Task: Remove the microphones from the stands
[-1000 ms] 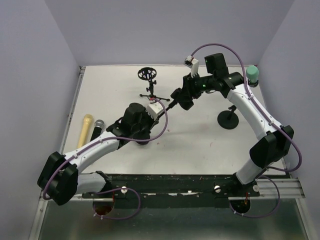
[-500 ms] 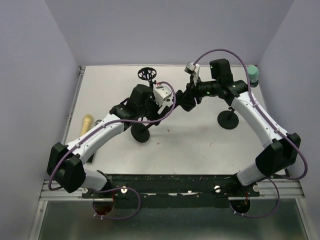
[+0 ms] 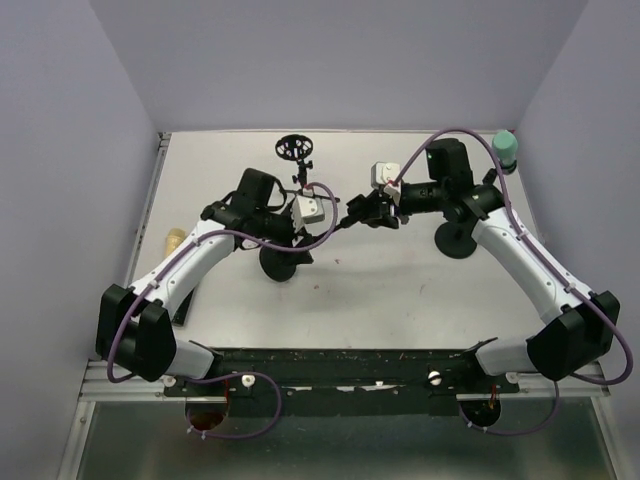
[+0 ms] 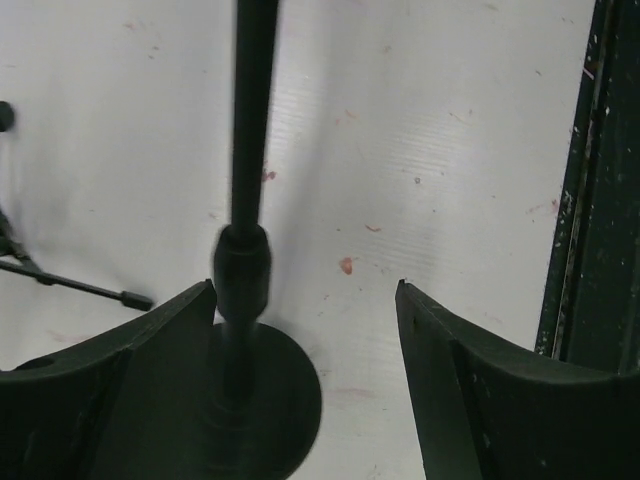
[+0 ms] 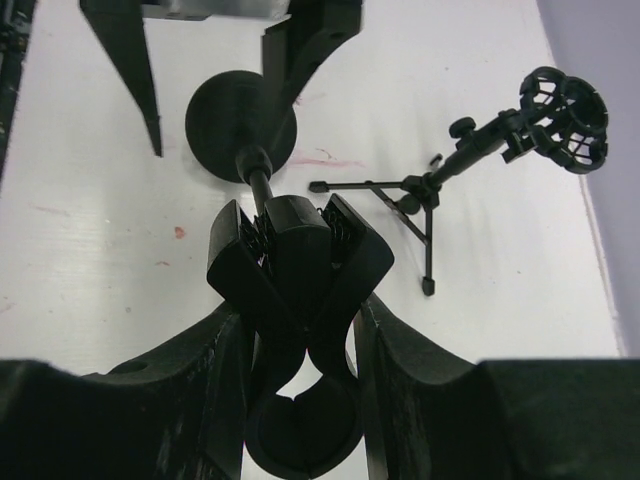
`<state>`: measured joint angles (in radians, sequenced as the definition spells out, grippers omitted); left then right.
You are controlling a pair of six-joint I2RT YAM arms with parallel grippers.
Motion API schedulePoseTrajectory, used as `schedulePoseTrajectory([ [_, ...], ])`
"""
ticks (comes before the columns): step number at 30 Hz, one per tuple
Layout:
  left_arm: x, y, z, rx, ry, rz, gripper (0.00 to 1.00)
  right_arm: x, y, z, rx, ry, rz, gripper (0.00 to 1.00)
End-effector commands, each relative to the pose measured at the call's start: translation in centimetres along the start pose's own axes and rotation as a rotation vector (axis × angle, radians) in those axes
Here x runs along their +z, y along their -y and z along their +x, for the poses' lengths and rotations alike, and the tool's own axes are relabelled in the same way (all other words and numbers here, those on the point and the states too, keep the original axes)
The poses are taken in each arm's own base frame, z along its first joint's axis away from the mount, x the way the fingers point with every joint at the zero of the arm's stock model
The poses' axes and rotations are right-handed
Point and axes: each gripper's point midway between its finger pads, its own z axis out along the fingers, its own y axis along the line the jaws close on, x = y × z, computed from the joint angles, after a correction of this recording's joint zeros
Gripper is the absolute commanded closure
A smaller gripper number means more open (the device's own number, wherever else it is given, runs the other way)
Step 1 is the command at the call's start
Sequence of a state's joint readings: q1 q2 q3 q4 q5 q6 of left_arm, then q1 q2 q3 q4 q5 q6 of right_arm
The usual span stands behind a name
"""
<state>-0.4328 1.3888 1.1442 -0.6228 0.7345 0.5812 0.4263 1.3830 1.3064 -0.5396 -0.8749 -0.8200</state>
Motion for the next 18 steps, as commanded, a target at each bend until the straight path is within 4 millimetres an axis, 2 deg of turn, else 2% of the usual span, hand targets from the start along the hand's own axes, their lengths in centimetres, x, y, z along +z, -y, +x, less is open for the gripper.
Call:
schedulePoseTrajectory([
  [1, 2.8, 1.2, 0.8, 0.102, 0.052, 0.089, 0.24, -1.2, 1.4, 0.5, -0.172, -0.061, 0.091, 0.99],
  [5, 4.9, -1.3, 1.1, 0.107, 0.012, -0.019, 0.37, -1.6, 1.6, 0.0, -0.173, -0.069, 0.113, 0.99],
  [8, 5.1, -2.3, 0.6, 0.114, 0.026, -0.068, 0.63, -1.9, 1.5, -0.2, -0.162, -0.07, 0.126, 0.99],
  [10, 5.1, -2.3, 0.5, 0.117, 0.029, -0.087, 0.74, -2.2, 1.6, -0.6, -0.148, -0.058, 0.159, 0.99],
  [12, 5.2, -2.2, 0.7, 0.138, 0.035, -0.107, 0.75, -2.4, 1.3, -0.5, -0.138, -0.047, 0.178, 1.0],
  [14, 5.3, -1.8, 1.0, 0.184, 0.026, -0.105, 1.0, -2.5, 1.3, -0.4, -0.108, -0.041, 0.201, 0.99],
  [16, 5.3, -2.7, 1.1, 0.207, 0.014, -0.193, 1.0, -2.5, 2.4, -0.3, 0.011, -0.042, 0.269, 0.99],
  [17, 4.8, -3.5, 0.2, 0.219, 0.051, -0.263, 1.0, -2.5, 3.4, -0.1, 0.098, -0.052, 0.315, 0.99],
  [18, 4.1, -5.0, -0.2, 0.205, 0.073, -0.395, 1.0, -2.5, 4.3, 0.0, 0.221, -0.055, 0.362, 0.99],
])
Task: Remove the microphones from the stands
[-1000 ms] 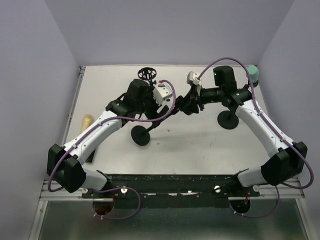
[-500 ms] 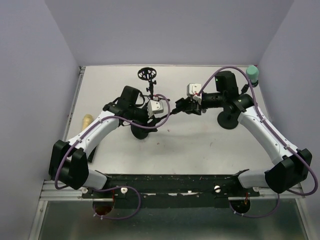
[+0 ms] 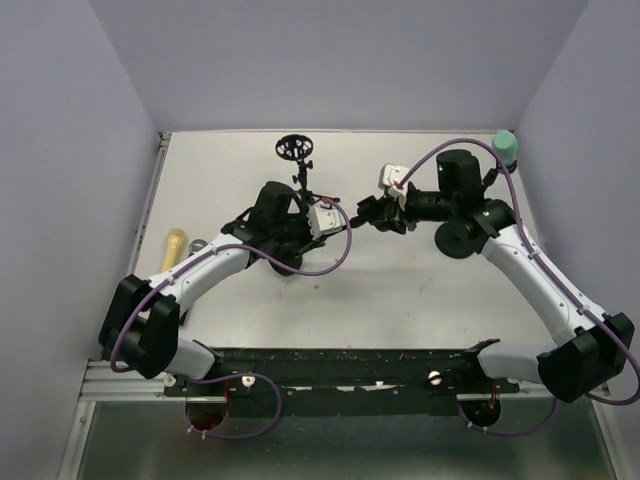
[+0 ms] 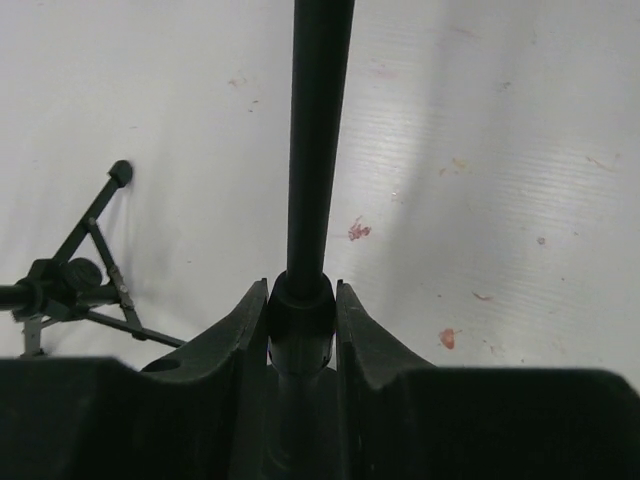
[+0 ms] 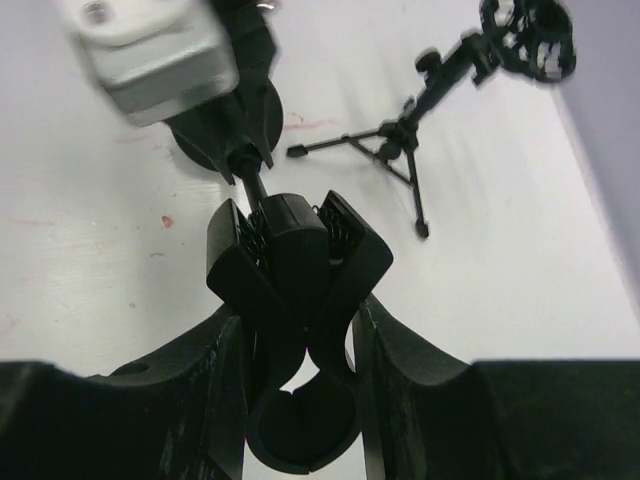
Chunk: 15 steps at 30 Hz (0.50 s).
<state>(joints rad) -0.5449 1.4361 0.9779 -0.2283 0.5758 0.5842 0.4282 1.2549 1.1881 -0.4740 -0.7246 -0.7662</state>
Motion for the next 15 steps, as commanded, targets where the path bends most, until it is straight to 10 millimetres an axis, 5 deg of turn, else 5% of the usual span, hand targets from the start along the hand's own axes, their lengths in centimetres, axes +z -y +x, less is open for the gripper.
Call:
schedulePoseTrajectory([
  [1, -1.5, -4.5, -1.4, 0.013, 0.072, -0.414, 1.0, 0.4, 5.7, -0.9, 0.353, -0.025, 0.263, 0.99],
  [4, -4.5, -7.2, -2.2, -0.072, 0.155, -0.759, 1.0, 1.5, 5.7, -1.2, 0.684, -0.066, 0.232, 0.99],
  [8, -2.9, -6.4, -1.0, -0.236, 0.027, -0.691, 1.0, 2.8, 4.8, -0.3, 1.005, -0.08, 0.251, 0.99],
  [12, -1.3, -5.8, 1.4, -0.42, -0.154, -0.607, 0.98, 2.7, 5.0, 0.8, 0.997, -0.086, 0.294, 0.99],
  [15, -1.9, -5.5, 1.5, -0.513, -0.127, -0.529, 0.53, 1.9, 6.1, -0.2, 0.819, -0.062, 0.309, 0.99],
])
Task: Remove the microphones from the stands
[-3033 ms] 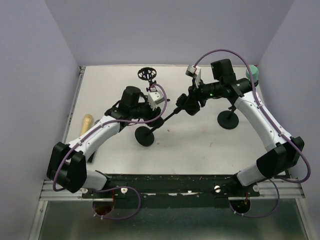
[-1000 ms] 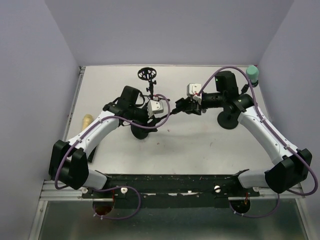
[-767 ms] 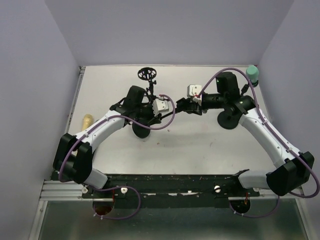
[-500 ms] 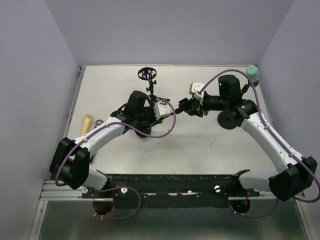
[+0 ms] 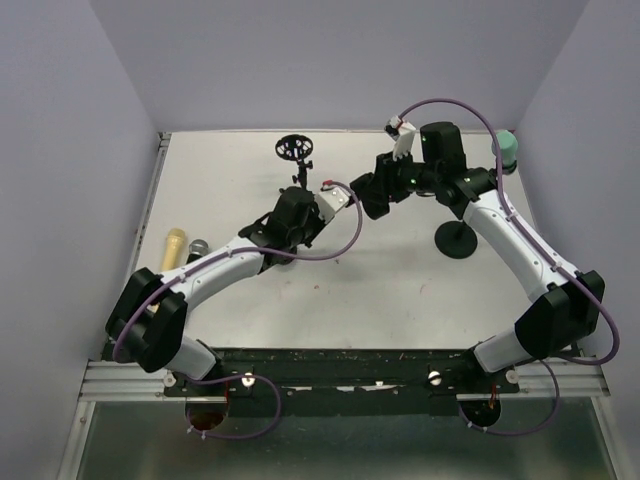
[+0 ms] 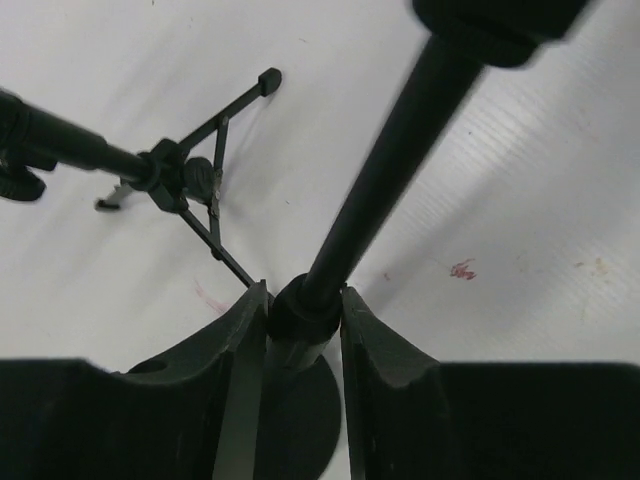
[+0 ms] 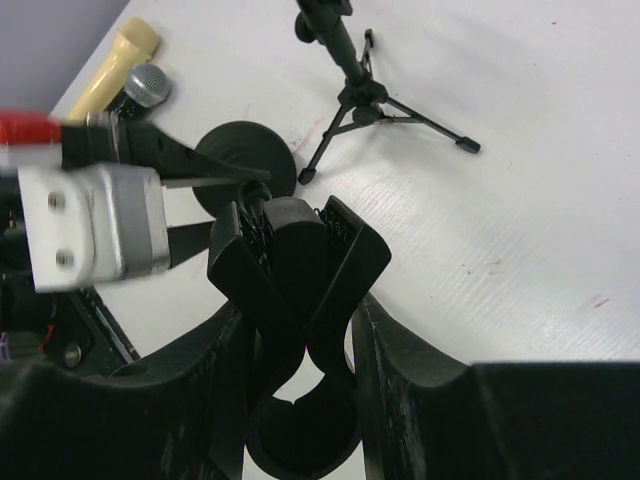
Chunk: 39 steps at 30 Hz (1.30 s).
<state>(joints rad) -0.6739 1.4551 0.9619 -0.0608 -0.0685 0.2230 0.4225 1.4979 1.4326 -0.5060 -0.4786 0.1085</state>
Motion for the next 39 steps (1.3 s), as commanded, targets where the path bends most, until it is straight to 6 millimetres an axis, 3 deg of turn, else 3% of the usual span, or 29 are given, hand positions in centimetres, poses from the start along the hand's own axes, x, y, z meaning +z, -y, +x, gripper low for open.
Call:
schedulePoseTrajectory([
  [1, -1.7, -0.7, 0.1, -0.269, -0.05, 0.068, 0.43, -1.4, -0.4, -2.5, -0.124, 0.089, 0.023, 0.99],
  [6, -4.4, 0.1, -0.7, -0.275, -0.041, 0.262, 0.34, -4.0, -3.2, -4.8, -0.407, 0.107, -0.097, 0.99],
  [11, -6.4, 2.5, -0.8, -0.23, -0.045, 0.456, 0.32, -5.8, -4.9, -4.7, -0.463, 0.07, -0.164, 0.99],
  [19, -7.8, 5.3, -3.8, -0.025, 0.282, 0.622, 0.3, -8.1, -7.7, -3.2, -0.65, 0.056, -0.32, 0.99],
  [20, -7.5, 5.3, -4.3, -0.005, 0.313, 0.618, 0.23, -8.3, -7.8, -3.1, -0.684, 0.066, -0.33, 0.99],
  [21, -7.1, 5.4, -4.5, 0.0, 0.319, 0.617, 0.02, -8.5, -8.0, -3.1, -0.717, 0.079, -0.337, 0.99],
  [25, -6.2, 6.5, -5.6, 0.059, 0.36, 0.693, 0.02, -9.0, -8.2, -3.0, -0.793, 0.112, -0.338, 0.99],
  [31, -3.9, 7.9, -6.0, 0.118, 0.359, 0.729, 0.18, -8.8, -8.0, -2.4, -0.805, 0.095, -0.347, 0.99],
  [34, -2.9, 8.5, -6.3, 0.08, 0.339, 0.752, 0.43, -8.7, -7.9, -2.4, -0.785, 0.096, -0.339, 0.99],
  [39, -2.2, 9.1, -5.7, 0.078, 0.311, 0.721, 0.97, -8.5, -7.3, -2.8, -0.763, 0.106, -0.294, 0.99],
])
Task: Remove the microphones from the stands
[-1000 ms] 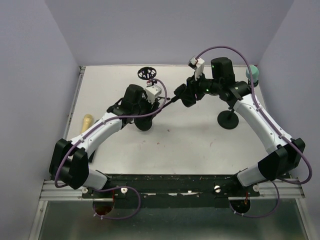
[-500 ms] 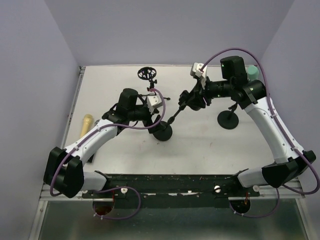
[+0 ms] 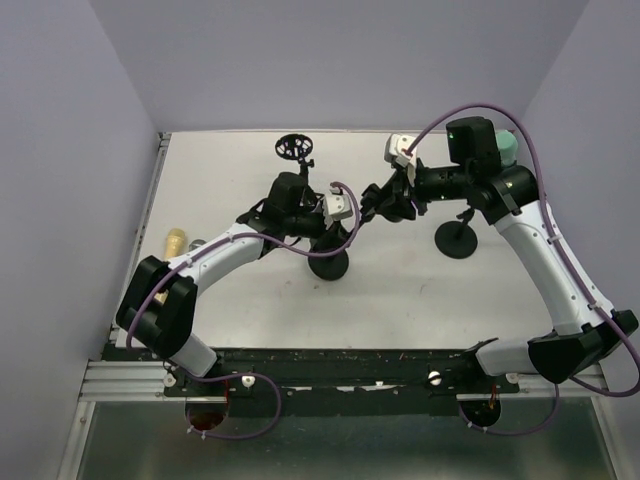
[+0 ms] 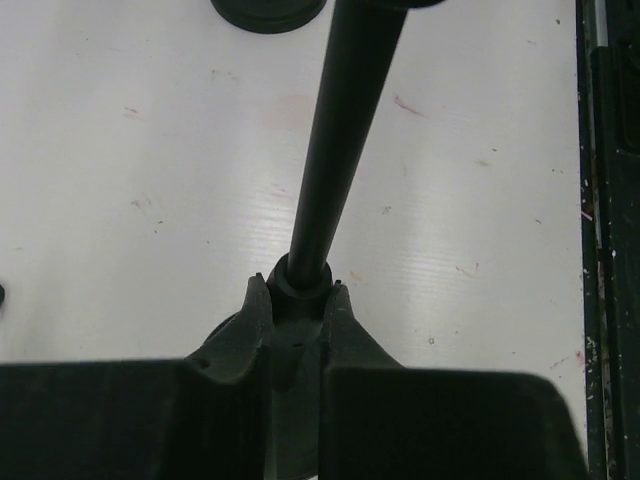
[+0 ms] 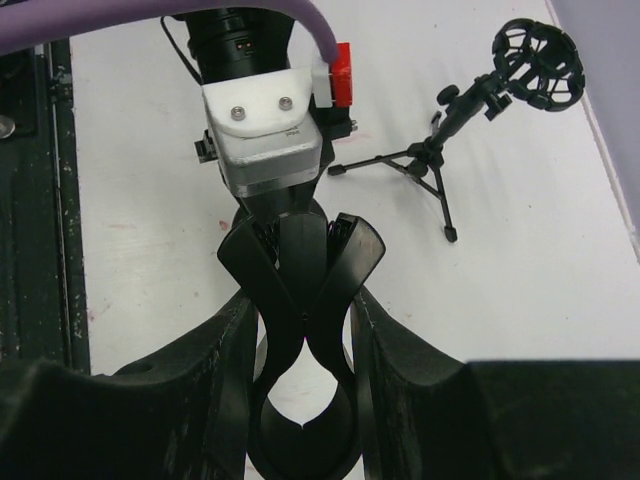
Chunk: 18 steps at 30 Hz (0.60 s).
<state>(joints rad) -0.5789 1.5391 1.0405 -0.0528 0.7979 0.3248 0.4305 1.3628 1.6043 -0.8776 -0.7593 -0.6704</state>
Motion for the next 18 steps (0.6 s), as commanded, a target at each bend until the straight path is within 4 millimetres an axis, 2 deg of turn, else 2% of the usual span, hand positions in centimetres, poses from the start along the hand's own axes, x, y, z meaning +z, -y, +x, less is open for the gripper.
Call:
schedulePoseTrajectory([
  [1, 0.4, -0.6, -1.2, 0.05, 0.031, -0.053, 1.0, -0.5, 1.0, -1.9, -0.004, 0.062, 0.067, 0.99],
  [3, -0.1, -2.8, -1.5, -0.018, 0.045, -0.257, 1.0, -0.8, 3.6, -2.7, 0.129, 0.087, 0.219, 0.99],
  [5, -2.4, -6.4, -2.4, -0.15, 0.111, -0.601, 1.0, -1.5, 6.8, -3.1, 0.338, 0.112, 0.409, 0.99],
  [6, -3.9, -8.0, -1.9, -0.27, 0.124, -0.78, 1.0, -1.8, 7.9, -3.0, 0.433, 0.117, 0.477, 0.99],
  [7, -4.6, -8.6, -2.0, -0.358, 0.141, -0.865, 1.0, -2.0, 8.6, -2.7, 0.537, 0.124, 0.532, 0.99],
  [8, -4.2, -8.4, -1.4, -0.45, 0.125, -0.875, 1.0, -1.9, 8.4, -2.7, 0.564, 0.134, 0.532, 0.99],
  [10, -2.1, -7.1, -1.8, -0.507, 0.125, -0.768, 1.0, -1.7, 8.3, -2.6, 0.573, 0.143, 0.525, 0.99],
  [13, 0.7, -4.1, -3.4, -0.398, 0.135, -0.533, 1.0, -1.0, 8.9, -2.1, 0.594, 0.118, 0.529, 0.99],
  [15, 1.4, -3.0, -3.9, -0.387, 0.124, -0.441, 0.99, -1.0, 9.6, -2.7, 0.562, 0.128, 0.528, 0.99],
  [16, 1.7, -2.6, -4.0, -0.384, 0.111, -0.408, 0.83, -1.0, 9.9, -3.0, 0.54, 0.129, 0.533, 0.99],
  [17, 1.7, -2.3, -4.1, -0.379, 0.106, -0.395, 0.56, -1.0, 10.5, -3.2, 0.52, 0.12, 0.541, 0.99],
  [18, 1.5, -2.0, -4.2, -0.353, 0.109, -0.384, 0.37, -1.3, 11.1, -3.3, 0.506, 0.107, 0.563, 0.99],
])
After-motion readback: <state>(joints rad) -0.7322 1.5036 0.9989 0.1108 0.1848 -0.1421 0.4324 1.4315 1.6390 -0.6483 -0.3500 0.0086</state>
